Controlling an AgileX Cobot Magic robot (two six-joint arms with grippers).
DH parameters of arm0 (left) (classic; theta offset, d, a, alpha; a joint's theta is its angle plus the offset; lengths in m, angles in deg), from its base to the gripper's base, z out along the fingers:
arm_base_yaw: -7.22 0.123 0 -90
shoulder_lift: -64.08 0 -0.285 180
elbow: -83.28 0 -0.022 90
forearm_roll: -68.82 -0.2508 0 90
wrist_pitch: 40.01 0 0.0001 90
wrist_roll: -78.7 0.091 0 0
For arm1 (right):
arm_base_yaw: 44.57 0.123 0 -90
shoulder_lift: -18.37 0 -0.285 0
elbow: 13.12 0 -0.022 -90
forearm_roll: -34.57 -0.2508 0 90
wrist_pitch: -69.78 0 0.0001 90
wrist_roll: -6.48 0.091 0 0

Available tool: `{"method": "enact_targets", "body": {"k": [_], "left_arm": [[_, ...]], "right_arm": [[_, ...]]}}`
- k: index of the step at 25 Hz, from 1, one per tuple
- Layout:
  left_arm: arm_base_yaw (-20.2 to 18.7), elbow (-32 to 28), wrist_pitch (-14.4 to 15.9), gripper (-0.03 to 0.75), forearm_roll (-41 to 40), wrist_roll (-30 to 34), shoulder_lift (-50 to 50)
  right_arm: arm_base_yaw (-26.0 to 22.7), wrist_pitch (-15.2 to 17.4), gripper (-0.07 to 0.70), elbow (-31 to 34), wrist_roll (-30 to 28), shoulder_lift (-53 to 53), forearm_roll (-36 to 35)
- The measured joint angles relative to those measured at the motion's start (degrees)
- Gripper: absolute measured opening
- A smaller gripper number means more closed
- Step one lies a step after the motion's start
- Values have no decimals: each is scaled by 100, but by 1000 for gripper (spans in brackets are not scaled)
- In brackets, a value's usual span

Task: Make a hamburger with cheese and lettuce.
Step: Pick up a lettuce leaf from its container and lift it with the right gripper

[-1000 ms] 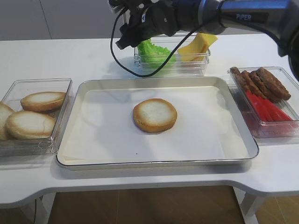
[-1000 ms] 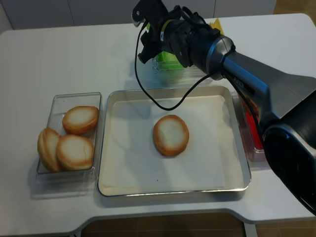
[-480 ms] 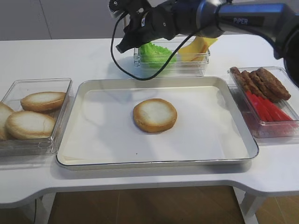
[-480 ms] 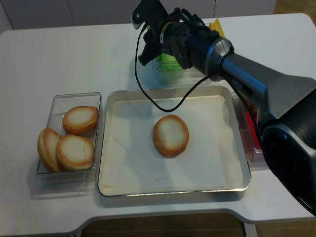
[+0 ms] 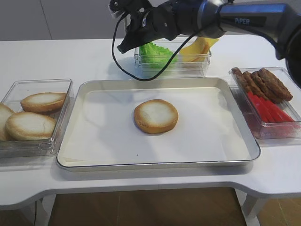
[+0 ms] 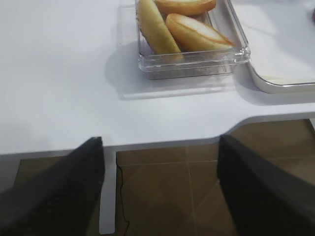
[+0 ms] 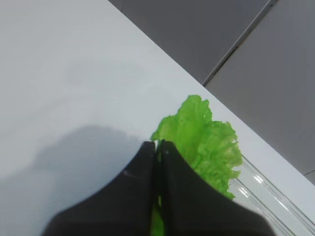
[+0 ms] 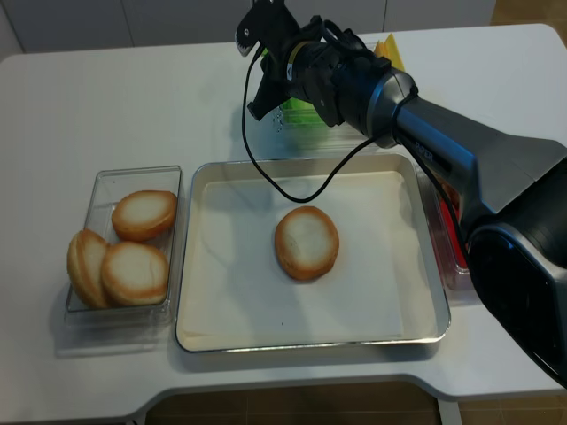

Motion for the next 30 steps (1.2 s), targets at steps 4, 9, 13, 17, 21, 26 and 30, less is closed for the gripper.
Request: {"method": "enact_targets", "body": {"k": [4,9,13,17,21,26,30], "left_arm": [[0,0,0,532,0,0,0],[0,0,0,532,0,0,0],[0,0,0,532,0,0,0],[0,0,0,532,0,0,0],[0,0,0,532,0,0,0],[0,0,0,532,0,0,0],[0,0,0,532,0,0,0]], "right_arm": [[0,-24,7,0,0,0,49],[0,-104,7,0,0,0,52],[0,-113,7,0,-11,0,52],[0,-140,6,0,0,0,52],[0,-152,6,0,0,0,52],[0,-152,6,0,0,-84,29],[0,-152,6,0,19,-193,20]]}}
